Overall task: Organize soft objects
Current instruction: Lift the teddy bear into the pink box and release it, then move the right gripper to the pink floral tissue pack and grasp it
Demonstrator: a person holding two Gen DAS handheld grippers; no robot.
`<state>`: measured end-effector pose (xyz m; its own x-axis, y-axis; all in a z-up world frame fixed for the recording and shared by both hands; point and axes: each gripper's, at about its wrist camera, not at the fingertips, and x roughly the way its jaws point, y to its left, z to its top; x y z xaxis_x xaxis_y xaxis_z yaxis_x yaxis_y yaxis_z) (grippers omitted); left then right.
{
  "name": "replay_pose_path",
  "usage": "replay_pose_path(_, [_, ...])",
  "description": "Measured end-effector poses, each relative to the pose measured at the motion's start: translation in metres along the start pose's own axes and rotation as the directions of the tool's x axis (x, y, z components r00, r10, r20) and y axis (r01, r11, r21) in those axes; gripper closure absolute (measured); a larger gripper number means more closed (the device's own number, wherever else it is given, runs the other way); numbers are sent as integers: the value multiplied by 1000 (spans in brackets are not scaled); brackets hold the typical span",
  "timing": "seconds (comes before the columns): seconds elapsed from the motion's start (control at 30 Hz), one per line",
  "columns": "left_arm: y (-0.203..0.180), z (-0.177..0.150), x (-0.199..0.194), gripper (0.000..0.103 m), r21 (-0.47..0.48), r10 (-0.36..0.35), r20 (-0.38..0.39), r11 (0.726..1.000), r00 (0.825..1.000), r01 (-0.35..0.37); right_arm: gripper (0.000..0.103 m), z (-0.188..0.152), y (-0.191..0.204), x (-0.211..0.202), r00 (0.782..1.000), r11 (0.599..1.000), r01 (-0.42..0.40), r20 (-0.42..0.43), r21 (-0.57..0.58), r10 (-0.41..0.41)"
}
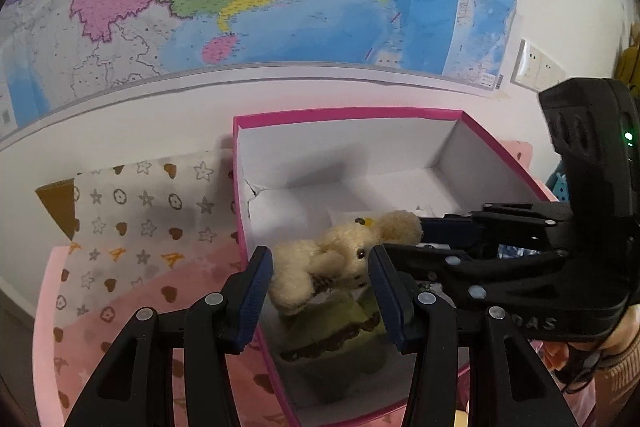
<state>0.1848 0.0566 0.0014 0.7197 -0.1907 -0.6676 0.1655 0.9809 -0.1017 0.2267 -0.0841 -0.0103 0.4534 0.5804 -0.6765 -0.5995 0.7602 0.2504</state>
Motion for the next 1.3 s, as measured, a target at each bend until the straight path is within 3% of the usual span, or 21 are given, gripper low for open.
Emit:
replay_pose_path(0.27, [0, -7, -13, 51, -31, -2, 32, 1000, 999, 3, 60, -10, -12, -26, 998, 998, -35, 47, 47, 33])
replay_pose_path(0.6, [-14, -22, -38, 49, -40, -66, 53, 997, 996, 68, 60, -32, -12, -72, 990, 995, -82, 115, 49, 76])
replay_pose_path(0.93, [-45, -48, -80, 40, -5, -220, 93, 975, 971, 222, 57, -81, -27, -142, 977, 993, -86, 200, 83, 67])
replay_pose_path(1.3, [-95, -86, -59, 39, 15, -363, -38, 931, 931, 364, 55, -155, -78, -155, 992, 960, 11, 121, 280, -46])
